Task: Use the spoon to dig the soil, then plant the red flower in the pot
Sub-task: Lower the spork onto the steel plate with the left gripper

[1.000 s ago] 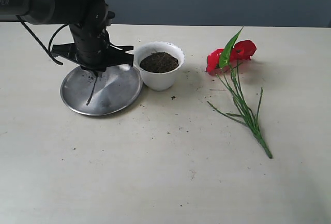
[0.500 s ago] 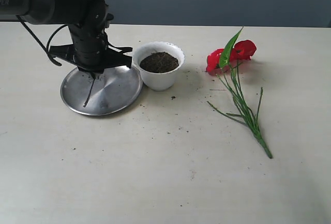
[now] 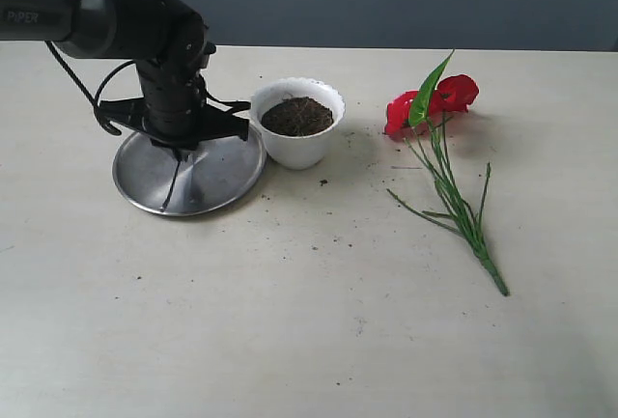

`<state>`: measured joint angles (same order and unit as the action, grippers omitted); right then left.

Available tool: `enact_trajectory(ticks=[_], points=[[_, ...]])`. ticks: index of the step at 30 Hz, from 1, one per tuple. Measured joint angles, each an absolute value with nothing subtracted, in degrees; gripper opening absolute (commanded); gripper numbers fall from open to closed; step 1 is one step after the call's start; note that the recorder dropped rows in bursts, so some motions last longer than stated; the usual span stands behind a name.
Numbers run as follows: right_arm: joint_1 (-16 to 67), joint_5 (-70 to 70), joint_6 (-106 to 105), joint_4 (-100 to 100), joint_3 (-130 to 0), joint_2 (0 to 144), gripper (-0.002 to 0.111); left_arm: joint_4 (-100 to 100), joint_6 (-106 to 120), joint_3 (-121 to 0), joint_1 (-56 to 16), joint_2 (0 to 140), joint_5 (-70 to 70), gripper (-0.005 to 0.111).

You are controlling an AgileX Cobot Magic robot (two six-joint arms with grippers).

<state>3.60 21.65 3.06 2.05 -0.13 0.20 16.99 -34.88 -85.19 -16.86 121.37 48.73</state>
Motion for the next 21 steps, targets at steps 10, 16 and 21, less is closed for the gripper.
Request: enact_trajectory(ticks=[10,16,21], points=[[3.6,21.6,3.1,2.0,-0.1,0.2,0.000,16.7,-34.9,-85.2,-16.9,123.3,48.5,0.000],[3.6,21.6,3.1,2.0,-0.1,0.2,0.000,18.2,-34.9,-85.2,-16.9,123.5,47.6,0.000],[3.6,21.6,3.1,2.0,-0.1,0.2,0.000,18.3,-35.0,-85.2,-16.9,123.6,45.8,0.000]])
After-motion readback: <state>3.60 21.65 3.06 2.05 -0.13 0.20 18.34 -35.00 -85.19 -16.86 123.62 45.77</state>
